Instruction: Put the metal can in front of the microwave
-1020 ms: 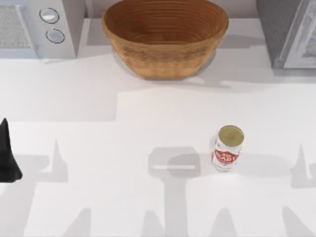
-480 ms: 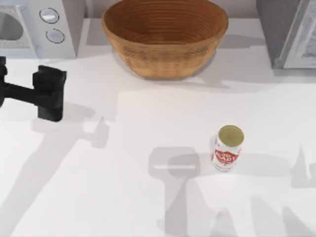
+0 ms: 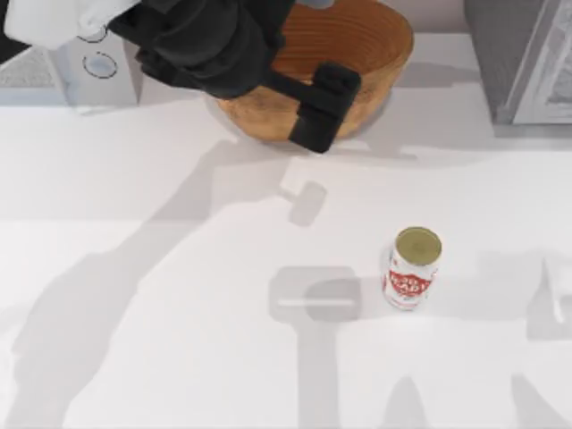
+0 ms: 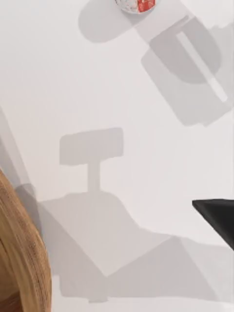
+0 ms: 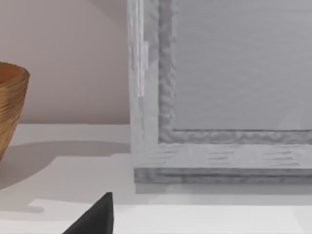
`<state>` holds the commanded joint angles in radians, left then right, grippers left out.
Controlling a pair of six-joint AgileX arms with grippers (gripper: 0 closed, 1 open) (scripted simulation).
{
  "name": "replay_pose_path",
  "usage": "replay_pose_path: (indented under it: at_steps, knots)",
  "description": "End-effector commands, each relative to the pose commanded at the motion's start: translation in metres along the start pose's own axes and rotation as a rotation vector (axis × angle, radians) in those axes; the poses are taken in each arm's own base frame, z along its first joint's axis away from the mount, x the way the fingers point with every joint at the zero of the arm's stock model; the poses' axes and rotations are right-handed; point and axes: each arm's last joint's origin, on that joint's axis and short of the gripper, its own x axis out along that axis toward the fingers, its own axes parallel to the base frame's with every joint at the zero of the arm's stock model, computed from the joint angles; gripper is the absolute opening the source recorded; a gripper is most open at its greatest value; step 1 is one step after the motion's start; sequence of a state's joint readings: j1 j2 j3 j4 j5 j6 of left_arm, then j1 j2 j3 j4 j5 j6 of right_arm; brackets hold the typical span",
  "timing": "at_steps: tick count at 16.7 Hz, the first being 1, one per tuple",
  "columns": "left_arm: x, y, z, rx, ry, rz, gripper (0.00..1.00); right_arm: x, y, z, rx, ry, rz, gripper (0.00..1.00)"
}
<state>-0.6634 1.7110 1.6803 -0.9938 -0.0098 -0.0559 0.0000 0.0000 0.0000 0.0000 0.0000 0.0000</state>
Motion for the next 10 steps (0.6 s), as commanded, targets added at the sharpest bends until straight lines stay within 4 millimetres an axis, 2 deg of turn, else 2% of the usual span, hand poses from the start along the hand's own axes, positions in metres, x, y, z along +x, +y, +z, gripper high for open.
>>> replay_pose_path:
  at_steps: [2,4,7,10]
  knots:
    - [0.035,-0.028,0.022,0.048,0.114,-0.023,1.00,0.000,0.000,0.000,0.000,0.000,0.000,1.00]
    - [0.070,-0.057,0.033,0.093,0.216,-0.037,1.00,0.000,0.000,0.000,0.000,0.000,0.000,1.00]
    - [0.114,-0.095,0.037,0.151,0.339,-0.045,1.00,0.000,0.000,0.000,0.000,0.000,0.000,1.00]
    - [0.144,-0.122,0.032,0.190,0.420,-0.044,1.00,0.000,0.000,0.000,0.000,0.000,0.000,1.00]
